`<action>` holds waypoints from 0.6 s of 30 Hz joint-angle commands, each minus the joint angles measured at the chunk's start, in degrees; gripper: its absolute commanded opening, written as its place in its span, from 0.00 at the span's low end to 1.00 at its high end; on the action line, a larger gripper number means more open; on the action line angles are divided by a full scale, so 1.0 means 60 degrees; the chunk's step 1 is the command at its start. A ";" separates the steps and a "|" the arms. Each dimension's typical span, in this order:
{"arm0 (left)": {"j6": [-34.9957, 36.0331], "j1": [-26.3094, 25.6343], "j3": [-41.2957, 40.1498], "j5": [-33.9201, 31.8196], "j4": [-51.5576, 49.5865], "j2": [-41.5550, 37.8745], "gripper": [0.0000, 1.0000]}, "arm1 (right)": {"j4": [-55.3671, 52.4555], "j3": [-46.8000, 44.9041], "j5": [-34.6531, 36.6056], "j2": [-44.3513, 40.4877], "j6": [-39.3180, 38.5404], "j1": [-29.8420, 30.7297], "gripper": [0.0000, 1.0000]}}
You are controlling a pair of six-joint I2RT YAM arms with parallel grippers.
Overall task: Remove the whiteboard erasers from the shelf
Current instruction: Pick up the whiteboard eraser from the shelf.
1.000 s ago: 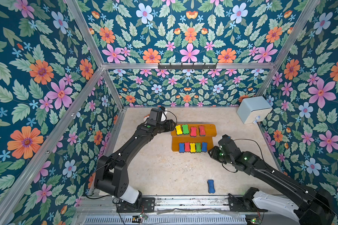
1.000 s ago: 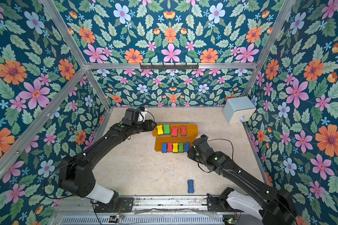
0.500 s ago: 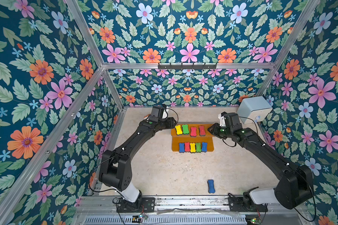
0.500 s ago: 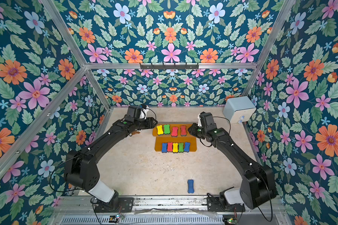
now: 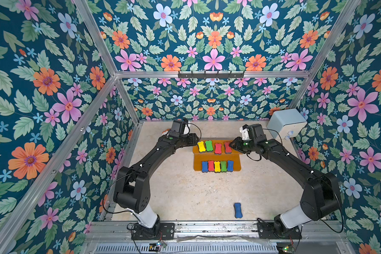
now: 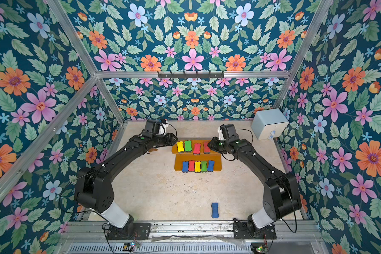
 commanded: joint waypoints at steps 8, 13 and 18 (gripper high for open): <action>0.0180 0.0090 0.0006 0.0098 -0.0001 0.0089 0.59 | 0.0448 -0.0265 -0.0378 0.0105 0.0088 0.0004 0.29; 0.0180 0.0106 -0.0023 0.0133 0.0020 0.0116 0.59 | 0.0612 -0.0557 -0.0393 -0.0041 0.0161 0.0003 0.21; 0.0180 0.0116 -0.0107 0.0127 0.0052 0.0103 0.59 | 0.0815 -0.0799 -0.0396 -0.0118 0.0233 0.0004 0.13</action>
